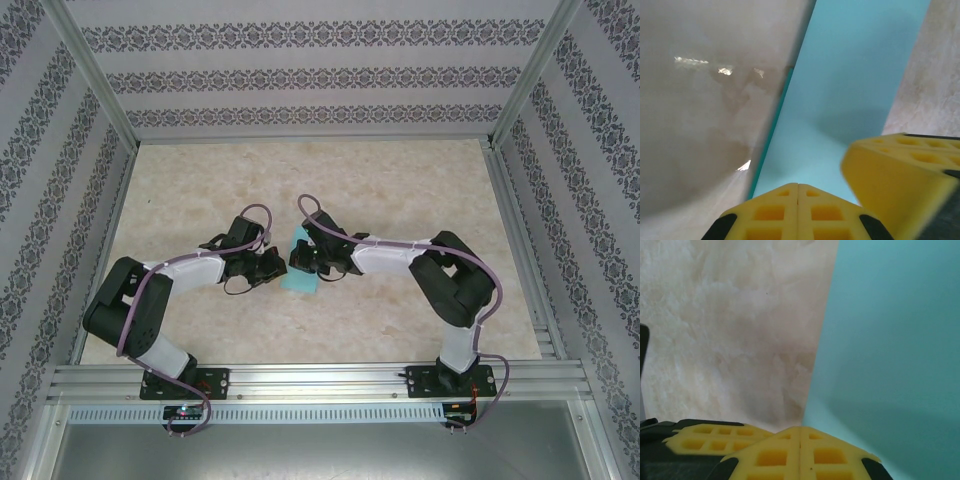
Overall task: Fold a paper plane with a square sheet of paper (pick it up from the middle)
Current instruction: Third fold the triangle at the center of the table.
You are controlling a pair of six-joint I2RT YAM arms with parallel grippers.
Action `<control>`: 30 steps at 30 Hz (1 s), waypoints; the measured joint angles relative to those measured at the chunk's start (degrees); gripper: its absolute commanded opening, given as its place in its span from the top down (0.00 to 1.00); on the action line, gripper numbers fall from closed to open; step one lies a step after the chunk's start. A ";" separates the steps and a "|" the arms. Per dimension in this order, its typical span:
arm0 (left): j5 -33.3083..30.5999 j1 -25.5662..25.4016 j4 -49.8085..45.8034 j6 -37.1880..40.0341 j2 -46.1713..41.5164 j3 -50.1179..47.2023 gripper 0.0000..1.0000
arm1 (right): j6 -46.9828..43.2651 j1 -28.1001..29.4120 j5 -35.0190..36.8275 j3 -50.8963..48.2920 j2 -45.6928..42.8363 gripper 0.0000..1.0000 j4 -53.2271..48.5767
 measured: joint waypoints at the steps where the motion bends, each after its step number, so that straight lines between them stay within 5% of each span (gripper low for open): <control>1: 0.09 0.00 -0.04 0.00 0.07 0.00 0.96 | 0.17 0.00 -0.42 0.00 0.74 1.00 0.52; 30: 2.60 0.00 0.33 1.90 4.26 -1.14 1.00 | 1.79 0.20 -4.00 -4.35 3.65 1.00 7.48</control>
